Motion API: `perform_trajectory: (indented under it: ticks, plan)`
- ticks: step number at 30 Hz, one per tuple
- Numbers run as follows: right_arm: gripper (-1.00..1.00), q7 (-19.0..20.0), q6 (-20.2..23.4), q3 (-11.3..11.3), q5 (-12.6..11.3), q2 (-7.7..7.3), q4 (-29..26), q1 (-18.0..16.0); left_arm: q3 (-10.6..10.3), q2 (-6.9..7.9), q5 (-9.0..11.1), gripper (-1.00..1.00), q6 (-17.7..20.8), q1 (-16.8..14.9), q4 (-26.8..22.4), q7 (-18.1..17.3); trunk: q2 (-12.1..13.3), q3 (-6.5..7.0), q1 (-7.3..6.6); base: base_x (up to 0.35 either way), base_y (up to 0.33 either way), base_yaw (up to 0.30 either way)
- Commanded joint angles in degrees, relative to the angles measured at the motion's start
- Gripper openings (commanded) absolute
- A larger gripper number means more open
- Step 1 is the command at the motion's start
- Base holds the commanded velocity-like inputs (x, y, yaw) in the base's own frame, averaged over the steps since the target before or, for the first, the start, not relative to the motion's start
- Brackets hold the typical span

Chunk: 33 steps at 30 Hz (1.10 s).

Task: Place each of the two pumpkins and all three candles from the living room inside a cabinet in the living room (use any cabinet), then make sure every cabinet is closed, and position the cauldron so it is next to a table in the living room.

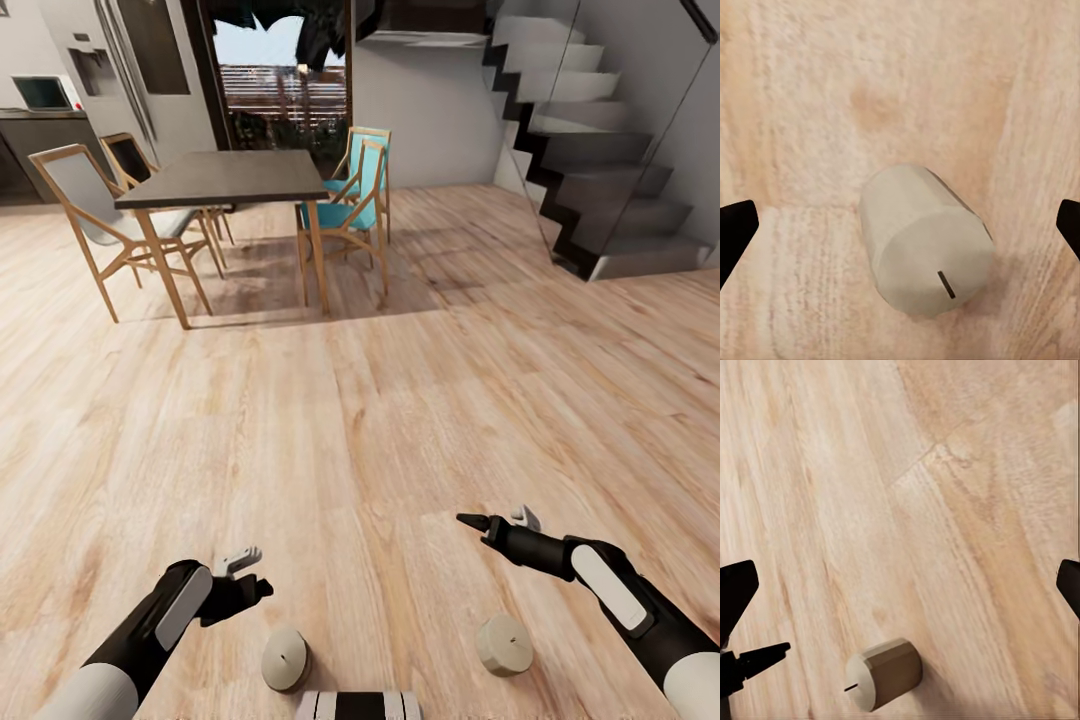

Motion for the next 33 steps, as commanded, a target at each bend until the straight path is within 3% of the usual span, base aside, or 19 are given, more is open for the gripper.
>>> perform_trajectory:
  ticks: [1, 6, 15, 22, 29, 33]
  plan:
    - [1.00, 0.10, 0.30, 0.11, -0.09, -0.08, 0.00, -0.04, -0.32, -0.11, 0.57, 1.00, -0.09, -0.04, -0.10, 0.52, -0.04, -0.27, 0.01, 0.000, 0.000, 0.000]
    - [1.00, 0.12, 0.64, 0.10, -0.05, -0.11, 0.24, -0.04, -0.55, -1.59, 0.45, 1.00, -1.98, -0.07, -0.29, 0.57, -0.10, -1.38, 0.14, 0.000, 0.000, 0.000]
    - [1.00, 0.11, 0.69, 0.07, -0.04, -0.14, 0.40, -0.04, -0.64, -3.80, 0.58, 1.00, -1.97, -0.34, -0.37, 1.14, -0.22, -3.38, 0.37, 0.000, 0.000, 0.000]
    - [1.00, 0.11, 0.69, 0.07, -0.04, -0.14, 0.39, -0.04, -0.70, -4.30, 0.53, 1.00, -1.98, -0.34, 0.17, 1.14, -0.32, -4.93, 0.55, 0.000, 0.000, 0.000]
    - [1.00, 0.11, 0.69, 0.07, -0.12, -0.12, 0.47, -0.04, -0.73, -4.37, 0.35, 1.00, -2.07, -0.34, 0.22, 1.30, -0.32, -4.93, 0.55, 0.000, 0.000, 0.000]
    - [1.00, 0.11, 0.69, 0.07, -0.12, -0.11, 0.47, -0.04, -0.73, -4.35, 0.34, 1.00, -2.13, -0.33, 0.30, 1.31, -0.37, -5.81, 0.66, 0.000, 0.000, 0.000]
